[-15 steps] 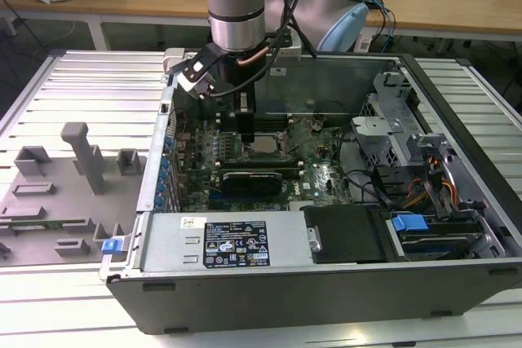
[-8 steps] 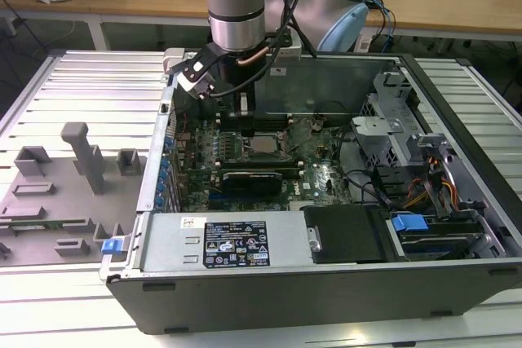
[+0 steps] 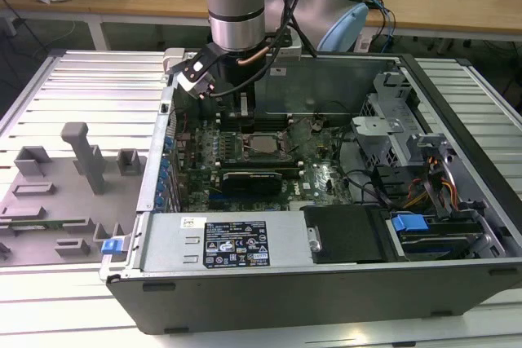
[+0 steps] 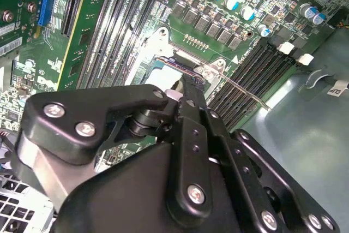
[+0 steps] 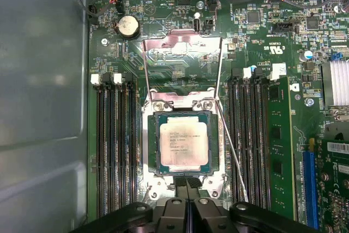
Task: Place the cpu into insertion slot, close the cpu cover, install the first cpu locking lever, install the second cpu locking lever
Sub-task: 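Place the cpu into insertion slot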
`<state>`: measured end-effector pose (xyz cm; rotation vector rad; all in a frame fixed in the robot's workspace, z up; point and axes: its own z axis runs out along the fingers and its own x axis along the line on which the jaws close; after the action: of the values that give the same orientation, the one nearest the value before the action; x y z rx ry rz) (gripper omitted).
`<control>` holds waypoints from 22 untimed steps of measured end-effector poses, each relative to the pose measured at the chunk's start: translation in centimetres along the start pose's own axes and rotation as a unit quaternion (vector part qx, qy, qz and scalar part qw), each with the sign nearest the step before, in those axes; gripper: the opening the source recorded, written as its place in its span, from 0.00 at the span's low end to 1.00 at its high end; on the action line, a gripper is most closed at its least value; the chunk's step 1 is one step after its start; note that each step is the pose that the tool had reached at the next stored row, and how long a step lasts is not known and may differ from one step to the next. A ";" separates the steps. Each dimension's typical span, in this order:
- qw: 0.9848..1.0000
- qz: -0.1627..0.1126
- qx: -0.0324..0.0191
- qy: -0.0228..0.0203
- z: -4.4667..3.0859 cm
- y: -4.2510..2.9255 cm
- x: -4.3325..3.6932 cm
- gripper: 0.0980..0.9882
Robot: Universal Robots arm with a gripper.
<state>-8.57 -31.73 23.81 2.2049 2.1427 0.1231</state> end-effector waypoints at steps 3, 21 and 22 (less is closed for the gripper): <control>1.000 0.000 0.017 -0.001 0.01 0.07 0.00 0.01; 1.000 0.000 0.018 0.000 0.43 4.00 0.11 0.01; 1.000 0.000 0.018 0.000 0.44 4.14 0.12 0.01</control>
<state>-4.41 -31.73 23.79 2.2237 2.1605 0.0853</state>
